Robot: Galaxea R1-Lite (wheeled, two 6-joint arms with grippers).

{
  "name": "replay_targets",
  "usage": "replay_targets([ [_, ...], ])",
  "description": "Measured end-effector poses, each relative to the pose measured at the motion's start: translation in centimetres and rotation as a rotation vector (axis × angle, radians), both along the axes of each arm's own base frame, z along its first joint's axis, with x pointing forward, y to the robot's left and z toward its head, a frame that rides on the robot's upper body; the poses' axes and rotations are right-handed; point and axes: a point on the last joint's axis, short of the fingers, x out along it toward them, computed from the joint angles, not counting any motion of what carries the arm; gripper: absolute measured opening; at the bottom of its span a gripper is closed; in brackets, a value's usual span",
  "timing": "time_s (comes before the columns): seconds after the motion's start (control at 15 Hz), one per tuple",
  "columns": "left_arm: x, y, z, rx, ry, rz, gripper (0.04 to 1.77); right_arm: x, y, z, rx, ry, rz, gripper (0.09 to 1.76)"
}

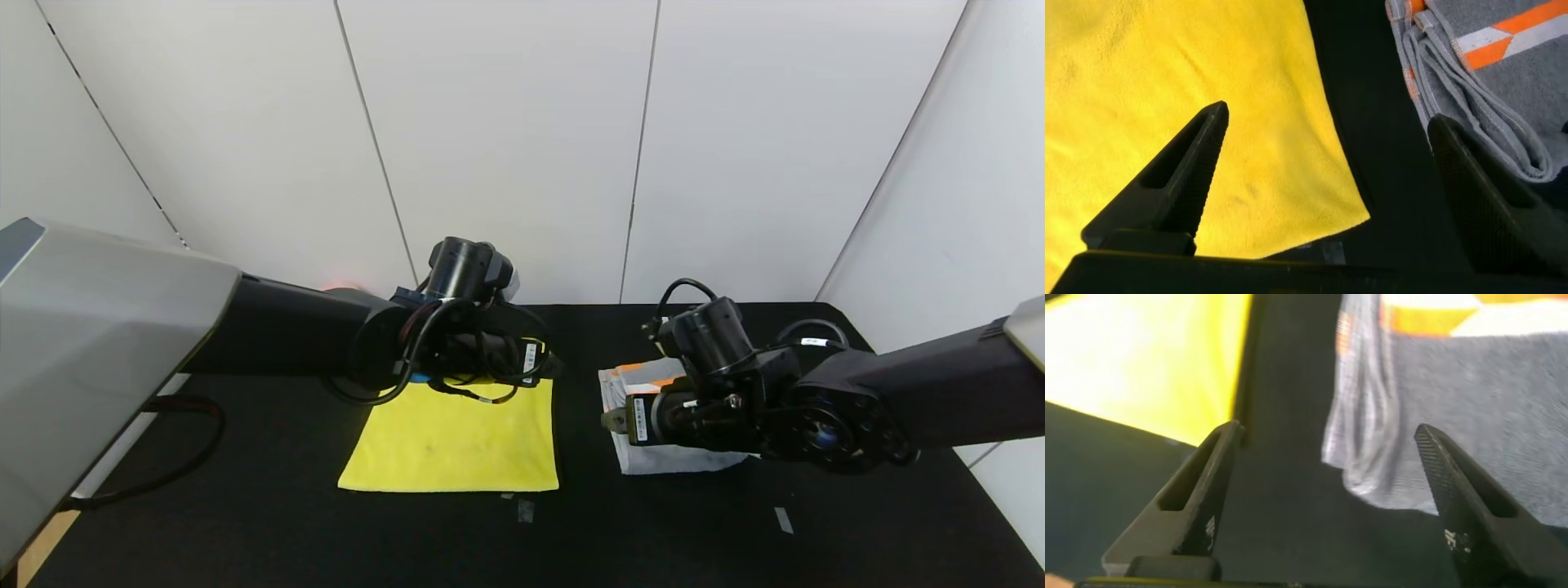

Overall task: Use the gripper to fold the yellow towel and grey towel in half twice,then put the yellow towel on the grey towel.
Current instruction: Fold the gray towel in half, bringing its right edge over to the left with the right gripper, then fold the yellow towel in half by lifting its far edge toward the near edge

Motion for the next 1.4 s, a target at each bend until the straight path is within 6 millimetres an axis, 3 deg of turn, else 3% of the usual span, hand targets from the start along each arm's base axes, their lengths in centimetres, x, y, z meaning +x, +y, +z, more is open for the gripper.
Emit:
replay_targets([
  [0.27,-0.3,1.4,0.6,0.000,-0.001,0.025,1.72,-1.2,1.3,1.7,0.031,-0.042,0.049,1.62],
  [0.6,-1.0,4.6,0.4,0.014,0.030,0.084,1.72,-2.1,3.0,2.0,0.042,-0.050,0.097,1.66],
  [1.4,-2.4,15.5,-1.1,-0.025,0.055,0.223,1.72,-1.5,6.8,0.2,0.034,-0.041,0.156,1.70],
])
